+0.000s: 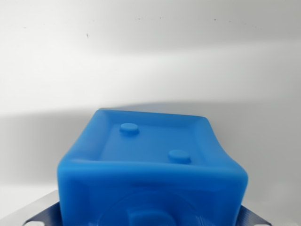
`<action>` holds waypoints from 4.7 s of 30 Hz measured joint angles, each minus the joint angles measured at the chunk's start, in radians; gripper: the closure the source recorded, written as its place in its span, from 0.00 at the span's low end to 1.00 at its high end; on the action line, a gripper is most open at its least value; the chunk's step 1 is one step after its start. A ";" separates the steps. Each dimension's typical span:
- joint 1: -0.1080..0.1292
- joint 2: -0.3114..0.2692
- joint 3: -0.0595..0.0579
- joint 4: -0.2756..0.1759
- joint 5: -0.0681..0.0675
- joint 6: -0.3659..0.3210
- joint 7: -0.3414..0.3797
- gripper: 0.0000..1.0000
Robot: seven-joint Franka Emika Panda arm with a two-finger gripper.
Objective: Stack cube
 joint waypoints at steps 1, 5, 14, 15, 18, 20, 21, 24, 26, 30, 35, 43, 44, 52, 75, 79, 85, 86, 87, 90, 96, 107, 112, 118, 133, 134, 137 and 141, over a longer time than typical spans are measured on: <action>0.000 0.000 0.000 0.000 0.000 0.000 0.000 1.00; 0.000 -0.003 0.000 0.000 0.000 -0.002 0.000 1.00; 0.000 -0.035 0.000 -0.009 0.000 -0.022 0.000 1.00; 0.000 -0.040 0.000 -0.010 0.000 -0.026 0.000 1.00; 0.000 -0.053 0.000 -0.013 0.000 -0.036 0.000 1.00; 0.000 -0.066 0.000 -0.017 0.000 -0.046 0.000 1.00; 0.001 -0.072 -0.001 -0.018 0.000 -0.051 0.000 1.00; 0.001 -0.093 -0.001 -0.023 0.000 -0.065 0.000 1.00; 0.001 -0.103 -0.001 -0.025 0.000 -0.074 0.000 1.00; 0.001 -0.138 -0.002 -0.032 0.000 -0.100 0.000 1.00; 0.002 -0.178 -0.003 -0.040 -0.001 -0.132 0.001 1.00; 0.002 -0.253 -0.004 -0.050 -0.004 -0.196 0.003 1.00; 0.002 -0.264 -0.004 -0.050 -0.004 -0.206 0.003 1.00; 0.002 -0.340 -0.004 -0.055 -0.006 -0.275 0.005 1.00; -0.007 -0.261 -0.013 0.071 -0.006 -0.325 -0.071 1.00; -0.010 -0.247 -0.013 0.094 -0.006 -0.333 -0.085 1.00; -0.015 -0.223 -0.013 0.133 -0.006 -0.348 -0.108 1.00; -0.016 -0.218 -0.013 0.140 -0.006 -0.350 -0.112 1.00; -0.017 -0.214 -0.013 0.146 -0.006 -0.353 -0.117 1.00; -0.020 -0.202 -0.013 0.168 -0.006 -0.362 -0.129 1.00; -0.024 -0.176 -0.013 0.209 -0.006 -0.377 -0.152 1.00; -0.032 -0.129 -0.013 0.287 -0.005 -0.409 -0.195 1.00; -0.036 -0.109 -0.013 0.320 -0.005 -0.422 -0.213 1.00; -0.040 -0.085 -0.013 0.361 -0.005 -0.439 -0.234 1.00; -0.049 -0.023 -0.012 0.469 -0.005 -0.485 -0.287 1.00; -0.050 -0.018 -0.012 0.478 -0.005 -0.488 -0.291 1.00; -0.051 -0.006 -0.012 0.497 -0.005 -0.495 -0.300 1.00; -0.053 0.010 -0.012 0.526 -0.004 -0.508 -0.314 1.00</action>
